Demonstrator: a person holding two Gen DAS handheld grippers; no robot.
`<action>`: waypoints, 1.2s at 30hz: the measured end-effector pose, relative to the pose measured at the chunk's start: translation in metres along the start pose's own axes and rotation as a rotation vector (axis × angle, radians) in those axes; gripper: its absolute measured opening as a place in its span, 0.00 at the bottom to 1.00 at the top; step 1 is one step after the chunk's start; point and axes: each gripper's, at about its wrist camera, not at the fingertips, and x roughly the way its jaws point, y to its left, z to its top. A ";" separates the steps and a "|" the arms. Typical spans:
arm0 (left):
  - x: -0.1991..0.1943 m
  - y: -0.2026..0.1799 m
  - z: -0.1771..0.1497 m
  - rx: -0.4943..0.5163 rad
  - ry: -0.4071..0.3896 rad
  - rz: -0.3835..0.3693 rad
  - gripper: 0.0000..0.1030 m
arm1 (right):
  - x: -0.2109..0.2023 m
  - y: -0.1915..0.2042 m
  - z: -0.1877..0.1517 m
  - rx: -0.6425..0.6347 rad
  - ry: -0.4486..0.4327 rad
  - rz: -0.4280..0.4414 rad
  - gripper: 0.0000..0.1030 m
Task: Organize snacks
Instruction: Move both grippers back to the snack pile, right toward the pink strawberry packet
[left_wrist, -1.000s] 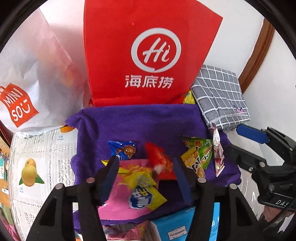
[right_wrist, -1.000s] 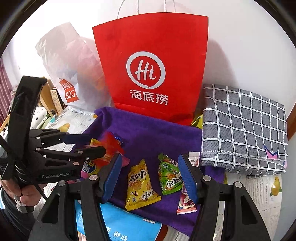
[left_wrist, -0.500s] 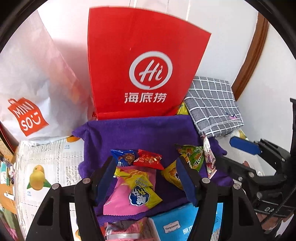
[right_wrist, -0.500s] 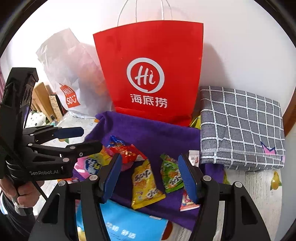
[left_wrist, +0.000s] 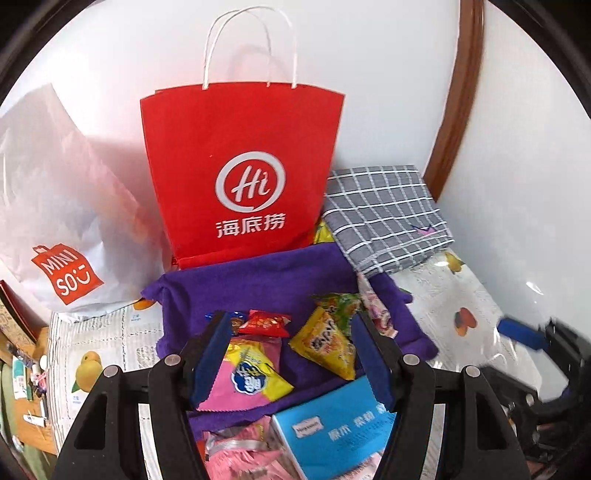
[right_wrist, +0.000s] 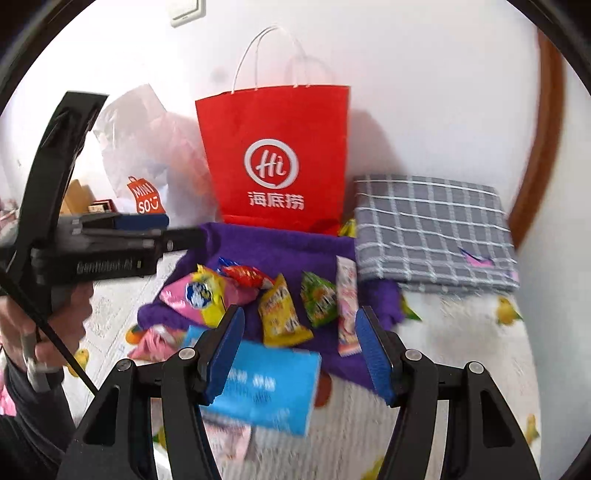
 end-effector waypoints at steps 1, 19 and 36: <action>-0.004 -0.001 0.000 -0.004 -0.002 -0.002 0.63 | -0.009 -0.001 -0.008 0.029 -0.007 0.002 0.60; -0.038 0.031 -0.085 -0.092 0.096 0.091 0.63 | -0.005 0.035 -0.147 0.051 0.241 0.174 0.60; -0.054 0.044 -0.156 -0.083 0.137 0.075 0.63 | 0.009 0.100 -0.214 -0.156 0.259 0.166 0.69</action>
